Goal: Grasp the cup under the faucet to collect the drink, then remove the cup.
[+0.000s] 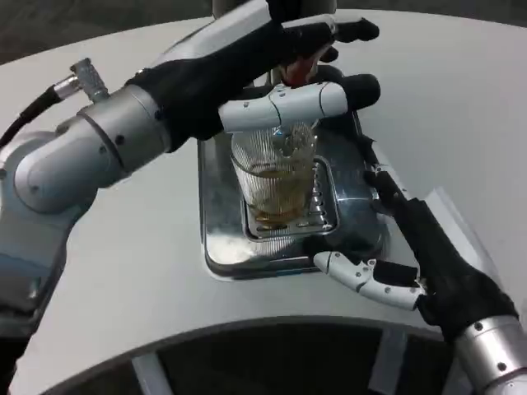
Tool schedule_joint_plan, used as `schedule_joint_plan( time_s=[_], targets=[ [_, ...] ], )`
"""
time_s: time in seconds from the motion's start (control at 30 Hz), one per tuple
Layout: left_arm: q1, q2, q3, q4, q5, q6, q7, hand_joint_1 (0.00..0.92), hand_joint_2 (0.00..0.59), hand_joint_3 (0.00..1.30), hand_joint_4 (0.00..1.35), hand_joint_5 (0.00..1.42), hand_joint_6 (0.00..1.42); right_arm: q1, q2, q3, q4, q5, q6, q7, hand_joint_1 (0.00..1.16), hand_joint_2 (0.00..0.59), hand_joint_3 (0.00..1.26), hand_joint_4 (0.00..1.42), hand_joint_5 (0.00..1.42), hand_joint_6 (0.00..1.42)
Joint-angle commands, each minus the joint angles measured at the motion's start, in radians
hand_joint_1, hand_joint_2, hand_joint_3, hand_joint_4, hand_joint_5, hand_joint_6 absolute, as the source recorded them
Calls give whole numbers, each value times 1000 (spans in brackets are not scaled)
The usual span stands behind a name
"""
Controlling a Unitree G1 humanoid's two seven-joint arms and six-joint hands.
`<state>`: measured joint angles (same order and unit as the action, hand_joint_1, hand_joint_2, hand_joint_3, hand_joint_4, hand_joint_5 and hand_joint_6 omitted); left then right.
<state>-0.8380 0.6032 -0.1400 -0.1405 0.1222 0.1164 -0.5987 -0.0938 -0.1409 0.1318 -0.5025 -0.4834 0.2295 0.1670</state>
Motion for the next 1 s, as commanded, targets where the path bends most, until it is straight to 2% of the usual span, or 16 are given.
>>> schedule_joint_plan(
  time_s=[0.03,0.47,1.0],
  targets=[
    [50,23,-27,14,1,13,-68,0,99,173,107,147,206,-26,10,16,44,5,-8,-30,671,252,0,0,62,144],
    [59,28,-9,30,-9,-3,-68,0,99,173,107,147,210,-149,44,37,211,14,-10,-109,668,253,0,0,61,131],
    [72,45,14,18,-30,-11,-65,0,106,173,107,147,211,-228,98,57,347,20,-9,-206,668,253,0,0,55,129]
  ],
)
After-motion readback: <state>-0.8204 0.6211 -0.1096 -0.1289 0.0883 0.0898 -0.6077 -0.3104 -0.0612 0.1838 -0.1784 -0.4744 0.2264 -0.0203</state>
